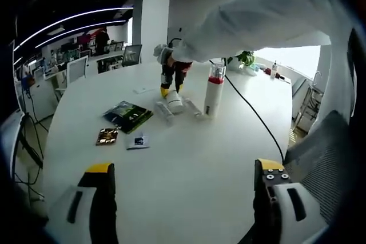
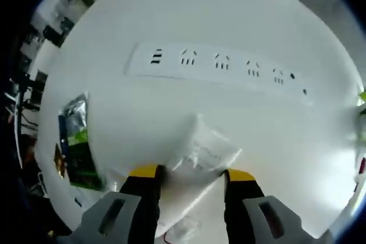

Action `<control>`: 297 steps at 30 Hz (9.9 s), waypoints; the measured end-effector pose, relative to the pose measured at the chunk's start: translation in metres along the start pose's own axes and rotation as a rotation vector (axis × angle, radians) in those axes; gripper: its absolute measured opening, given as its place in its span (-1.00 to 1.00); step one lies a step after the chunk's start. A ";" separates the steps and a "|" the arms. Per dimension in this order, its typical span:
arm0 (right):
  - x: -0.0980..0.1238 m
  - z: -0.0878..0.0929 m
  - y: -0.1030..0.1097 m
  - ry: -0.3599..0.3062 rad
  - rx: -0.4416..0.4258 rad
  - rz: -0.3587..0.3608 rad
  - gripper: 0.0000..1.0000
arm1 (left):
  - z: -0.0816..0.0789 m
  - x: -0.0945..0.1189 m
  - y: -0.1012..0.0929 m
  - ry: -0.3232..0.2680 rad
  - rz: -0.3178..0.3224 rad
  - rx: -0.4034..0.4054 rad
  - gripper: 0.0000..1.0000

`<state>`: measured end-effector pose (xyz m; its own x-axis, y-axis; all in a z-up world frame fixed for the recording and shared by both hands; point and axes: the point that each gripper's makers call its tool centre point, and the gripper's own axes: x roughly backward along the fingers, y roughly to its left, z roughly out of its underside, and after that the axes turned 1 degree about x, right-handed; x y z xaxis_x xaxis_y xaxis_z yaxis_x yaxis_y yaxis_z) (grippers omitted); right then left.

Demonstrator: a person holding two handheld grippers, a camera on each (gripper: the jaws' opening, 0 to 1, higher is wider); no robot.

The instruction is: Arrange the skincare products in the storage area until every visible bottle or jar stands upright without overlapping.

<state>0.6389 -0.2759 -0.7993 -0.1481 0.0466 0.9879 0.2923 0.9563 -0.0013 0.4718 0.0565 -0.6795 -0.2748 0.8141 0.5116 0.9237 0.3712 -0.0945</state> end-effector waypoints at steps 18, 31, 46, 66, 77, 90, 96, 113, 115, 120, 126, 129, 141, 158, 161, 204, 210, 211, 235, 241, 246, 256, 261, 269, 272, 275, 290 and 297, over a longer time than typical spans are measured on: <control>0.000 -0.009 -0.012 -0.105 -0.030 -0.042 -0.48 | 0.010 -0.012 -0.002 0.033 0.024 0.035 0.90; 0.004 -0.012 -0.013 -0.186 -0.163 -0.156 -0.52 | -0.014 -0.038 -0.007 0.028 0.099 0.021 0.91; 0.018 -0.015 -0.010 -0.257 -0.236 -0.270 -0.53 | -0.048 -0.094 0.015 -0.029 0.174 0.153 0.72; 0.051 -0.027 0.015 -0.368 -0.215 -0.453 -0.56 | -0.083 -0.184 0.057 -0.060 0.150 0.250 0.24; 0.058 -0.018 0.017 -0.408 -0.187 -0.517 -0.58 | -0.085 -0.213 0.046 -0.004 0.112 0.181 0.17; 0.074 -0.012 0.022 -0.476 -0.183 -0.619 -0.59 | -0.088 -0.242 0.035 0.044 0.124 0.108 0.05; 0.080 -0.006 0.023 -0.503 -0.178 -0.650 -0.59 | -0.088 -0.253 0.034 0.057 0.131 0.081 -0.06; 0.104 0.002 0.038 -0.551 -0.089 -0.706 -0.59 | -0.087 -0.265 0.028 0.071 0.141 0.051 -0.46; 0.107 0.004 0.040 -0.559 -0.080 -0.706 -0.59 | -0.088 -0.264 0.028 0.069 0.134 0.033 -0.46; 0.116 0.009 0.045 -0.575 -0.037 -0.683 -0.58 | -0.089 -0.258 0.025 0.071 0.118 0.004 -0.58; 0.129 0.014 0.046 -0.589 -0.010 -0.656 -0.57 | -0.095 -0.246 0.020 0.054 0.126 -0.029 -0.62; 0.140 0.015 0.045 -0.607 -0.006 -0.659 -0.55 | -0.103 -0.246 0.021 0.027 0.129 -0.048 -0.63; 0.164 0.027 0.045 -0.625 0.036 -0.695 -0.50 | -0.113 -0.228 0.007 -0.034 0.130 -0.051 -0.66; 0.196 0.040 0.057 -0.729 0.256 -0.784 -0.52 | -0.121 -0.201 -0.006 -0.148 0.269 0.080 -0.66; 0.201 0.039 0.054 -0.746 0.292 -0.760 -0.55 | -0.119 -0.197 -0.004 -0.158 0.290 0.097 -0.66; 0.061 0.076 -0.030 -0.572 0.469 -0.657 -0.63 | -0.087 -0.195 0.003 -0.149 0.292 0.293 -0.67; 0.055 0.075 -0.024 -0.612 0.459 -0.723 -0.64 | -0.083 -0.199 0.011 -0.126 0.309 0.283 -0.67; 0.054 0.075 -0.022 -0.617 0.461 -0.735 -0.65 | -0.082 -0.200 0.015 -0.123 0.312 0.286 -0.67; 0.043 0.080 0.020 -0.589 0.572 -1.145 -0.78 | -0.056 -0.209 0.021 -0.010 0.389 0.248 -0.66; 0.041 0.080 0.031 -0.566 0.628 -1.219 -0.73 | -0.046 -0.210 0.020 0.044 0.409 0.185 -0.66; 0.041 0.077 0.039 -0.560 0.650 -1.254 -0.71 | -0.033 -0.208 0.022 0.124 0.399 0.091 -0.66; 0.057 0.097 0.043 -0.511 1.009 -1.106 -0.91 | -0.016 -0.204 0.008 0.177 0.399 -0.020 -0.66; 0.084 0.097 0.046 -0.508 1.202 -1.015 -1.00 | -0.021 -0.204 0.007 0.158 0.406 -0.037 -0.65; 0.137 0.097 0.065 -0.436 1.468 -0.876 -1.00 | -0.025 -0.203 0.005 0.126 0.411 -0.048 -0.64; 0.158 0.100 0.081 -0.422 1.517 -0.834 -1.00 | -0.026 -0.204 0.004 0.112 0.402 -0.048 -0.64; 0.169 0.107 0.093 -0.387 1.585 -0.769 -1.00 | -0.024 -0.205 0.006 0.108 0.407 -0.059 -0.64; 0.182 0.139 0.108 -0.162 1.546 -0.442 -1.00 | -0.023 -0.216 -0.033 0.089 0.429 -0.088 -0.60; 0.182 0.139 0.097 -0.137 1.494 -0.329 -1.00 | -0.032 -0.218 -0.040 0.055 0.406 -0.114 -0.55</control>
<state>0.5090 -0.1344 -0.6408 -0.1220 -0.2727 0.9543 -0.9426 0.3328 -0.0254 0.5034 -0.1504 -0.7597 0.1291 0.8579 0.4974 0.9784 -0.0287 -0.2046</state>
